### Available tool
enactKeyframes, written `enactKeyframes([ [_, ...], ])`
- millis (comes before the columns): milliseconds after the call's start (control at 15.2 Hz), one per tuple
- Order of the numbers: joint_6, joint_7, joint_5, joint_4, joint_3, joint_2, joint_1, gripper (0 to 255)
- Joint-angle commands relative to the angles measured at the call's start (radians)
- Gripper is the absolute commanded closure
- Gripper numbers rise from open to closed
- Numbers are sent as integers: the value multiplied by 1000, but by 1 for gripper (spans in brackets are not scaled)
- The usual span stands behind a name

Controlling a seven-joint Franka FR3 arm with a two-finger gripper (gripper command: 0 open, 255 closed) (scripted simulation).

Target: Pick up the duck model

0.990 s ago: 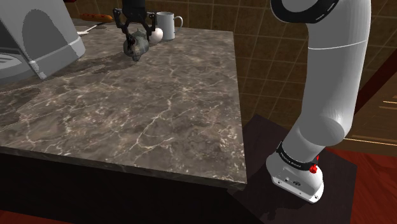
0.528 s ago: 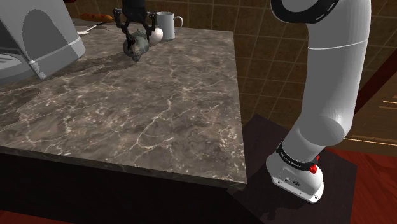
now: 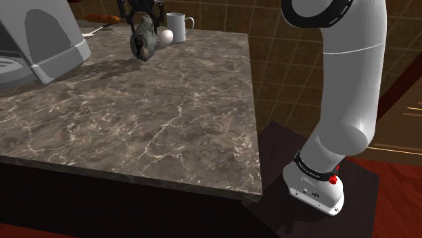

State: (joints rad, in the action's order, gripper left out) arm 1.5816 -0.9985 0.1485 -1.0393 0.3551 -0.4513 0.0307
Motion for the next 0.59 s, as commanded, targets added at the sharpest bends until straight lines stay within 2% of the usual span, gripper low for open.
enactKeyframes([
  [0,-45,-1,8,67,-1,-22,12,255],
  [264,-141,1,27,224,-6,-82,44,255],
  [396,-206,5,43,341,-11,-133,70,255],
  [528,-213,5,44,353,-12,-139,73,255],
])
